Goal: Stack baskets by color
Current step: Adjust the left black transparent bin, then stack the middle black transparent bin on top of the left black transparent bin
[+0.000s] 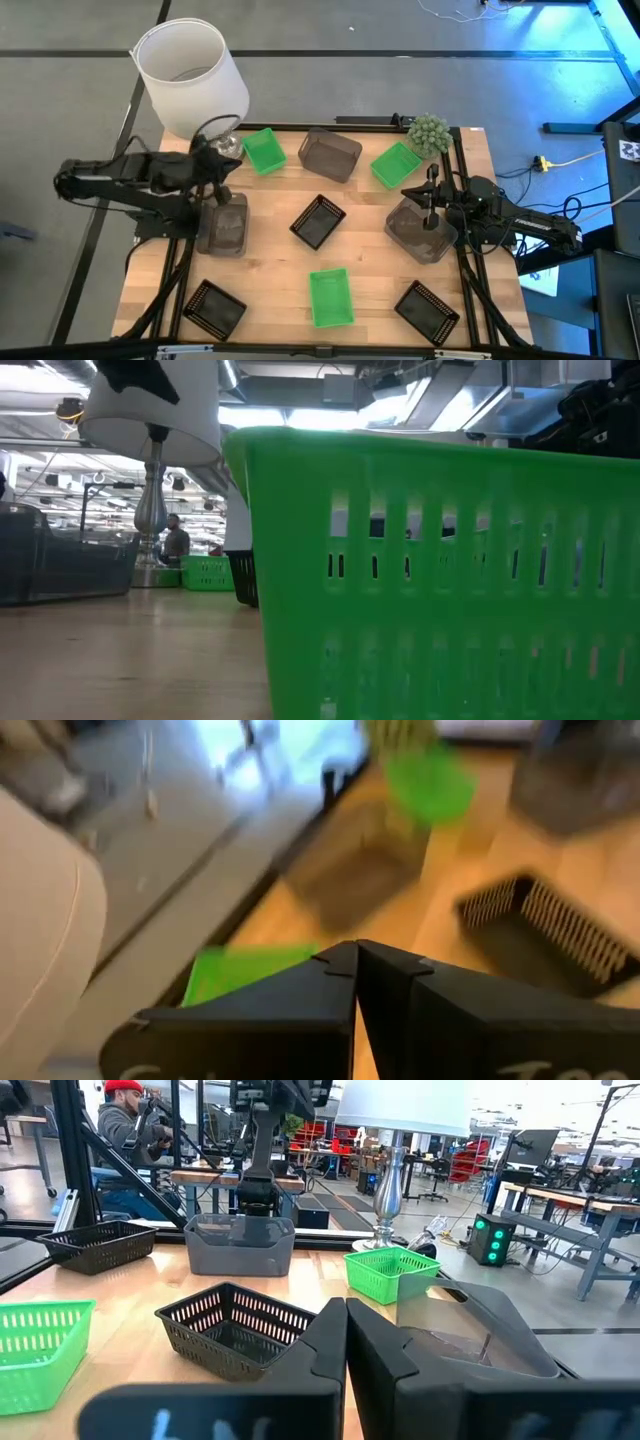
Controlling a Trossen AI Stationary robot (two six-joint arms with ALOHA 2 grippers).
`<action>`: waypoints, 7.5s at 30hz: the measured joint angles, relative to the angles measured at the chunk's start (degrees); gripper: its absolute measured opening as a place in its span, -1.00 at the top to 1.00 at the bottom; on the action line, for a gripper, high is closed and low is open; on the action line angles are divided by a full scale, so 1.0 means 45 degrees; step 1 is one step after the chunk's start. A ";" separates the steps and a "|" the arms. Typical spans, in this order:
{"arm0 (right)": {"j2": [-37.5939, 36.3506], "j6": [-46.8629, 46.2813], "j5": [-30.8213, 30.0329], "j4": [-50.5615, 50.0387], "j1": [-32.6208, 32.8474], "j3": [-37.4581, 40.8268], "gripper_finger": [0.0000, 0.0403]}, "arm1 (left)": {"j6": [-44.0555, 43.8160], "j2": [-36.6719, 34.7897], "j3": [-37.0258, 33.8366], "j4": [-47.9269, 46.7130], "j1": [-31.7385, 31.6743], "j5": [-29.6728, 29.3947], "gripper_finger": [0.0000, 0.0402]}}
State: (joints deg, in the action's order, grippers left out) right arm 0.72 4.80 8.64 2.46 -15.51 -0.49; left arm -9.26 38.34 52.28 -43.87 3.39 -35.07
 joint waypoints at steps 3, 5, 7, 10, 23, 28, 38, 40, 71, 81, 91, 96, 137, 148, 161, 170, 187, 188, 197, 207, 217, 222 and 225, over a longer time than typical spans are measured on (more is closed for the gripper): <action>-0.0001 0.0002 -0.0005 0.0000 -0.0001 0.0000 0.94 | -0.2005 0.1575 0.1987 -0.3691 -0.0003 0.0333 1.00; -0.0003 0.0024 -0.0005 0.0000 -0.0004 0.0000 0.94 | -0.3051 0.2371 0.3020 -0.5362 -0.0003 0.0889 1.00; 0.0001 0.0036 -0.0004 0.0000 0.0000 0.0000 0.94 | -0.3180 0.2916 0.3691 -0.6395 -0.0003 0.1836 1.00; 0.0001 0.0043 0.0000 0.0000 0.0001 -0.0003 0.94 | -0.3217 0.3217 0.4115 -0.6499 0.0002 0.3291 1.00; 0.0002 0.0053 -0.0005 0.0000 -0.0004 0.0000 0.94 | -0.6447 0.3326 0.4078 -0.5811 0.0002 0.4892 1.00; -0.0003 0.0048 -0.0005 0.0000 0.0001 0.0000 0.94 | -0.7954 0.3543 0.4078 -0.6287 0.0002 0.5611 0.92; -0.0003 0.0048 -0.0003 0.0000 0.0001 0.0000 0.94 | -1.2702 0.4813 0.4064 -0.7233 -0.0210 0.5795 0.64; 0.0002 0.0049 -0.0001 0.0000 0.0001 0.0000 0.94 | -1.4252 0.5056 0.4064 -0.7168 -0.0279 0.6147 0.64; -0.0027 0.0059 0.0005 0.0036 0.0001 0.0000 0.94 | -1.5907 1.0250 0.2334 -0.6387 0.1100 0.6591 0.66; -0.0027 0.0058 0.0005 0.0025 0.0000 0.0000 0.94 | -1.5916 1.0236 0.1062 -0.4985 0.1100 0.5964 0.66; -0.0027 0.0055 0.0005 0.0024 0.0001 0.0000 0.94 | -1.5917 1.0236 0.0140 -0.3705 0.1100 0.5963 0.66; -0.0027 0.0057 0.0005 0.0024 0.0000 0.0000 0.94 | -1.5912 1.0236 0.0124 -0.3731 0.1100 0.5911 0.66; -0.0027 0.0092 0.0000 0.0049 -0.0001 0.0000 0.94 | -0.2425 1.2762 0.1916 -0.1190 0.0132 0.6765 1.00; -0.0027 0.0096 0.0000 0.0049 0.0001 0.0000 0.94 | 0.1476 1.2766 0.1480 -0.0470 -0.0437 0.7398 1.00; -0.0027 0.0096 0.0000 0.0044 -0.0002 0.0000 0.94 | 0.2190 1.2762 0.1480 0.0324 -0.0513 0.8039 0.85; -0.0027 0.0918 0.0182 0.0047 -0.0003 0.0000 0.94 | 0.2057 1.2721 0.1480 0.0318 -0.0513 0.8024 0.68; 0.2048 0.0995 0.0102 -0.4789 -0.0001 -0.4765 0.94 | 0.1152 0.9499 0.3098 0.0282 -0.0416 0.5576 0.69; 0.2534 0.0990 0.0013 -0.5124 0.0001 -0.5266 0.94 | 0.0880 0.9253 0.3196 0.0278 -0.0416 0.5590 0.70; 0.8372 0.0823 -0.0647 -0.9069 0.0002 -1.0119 0.94 | -0.0906 0.7277 0.4067 0.0360 -0.0407 0.5856 0.71; 1.4297 0.2976 -0.0563 -1.2386 -0.0004 -1.4974 0.94 | -0.0942 0.5596 0.4064 0.0176 0.0070 0.5858 0.71; 1.6822 -0.0855 -0.0568 -1.2194 -0.0004 -1.7547 0.94 | -0.0952 0.4641 0.4064 0.0215 0.0808 0.5422 0.71; 1.7336 -0.0153 -0.0563 -1.1088 -0.0004 -1.7583 0.94 | -0.0913 0.4488 0.4064 0.0189 0.1116 0.4849 0.71; 1.7606 -0.0339 -0.0559 -1.0389 0.0004 -1.7592 0.94 | -0.0855 0.4353 0.4060 0.0203 0.1312 0.4663 0.71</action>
State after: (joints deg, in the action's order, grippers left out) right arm 79.95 3.28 6.13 -44.29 -15.50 -79.66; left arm -13.10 57.93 70.55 -42.96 9.29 -14.09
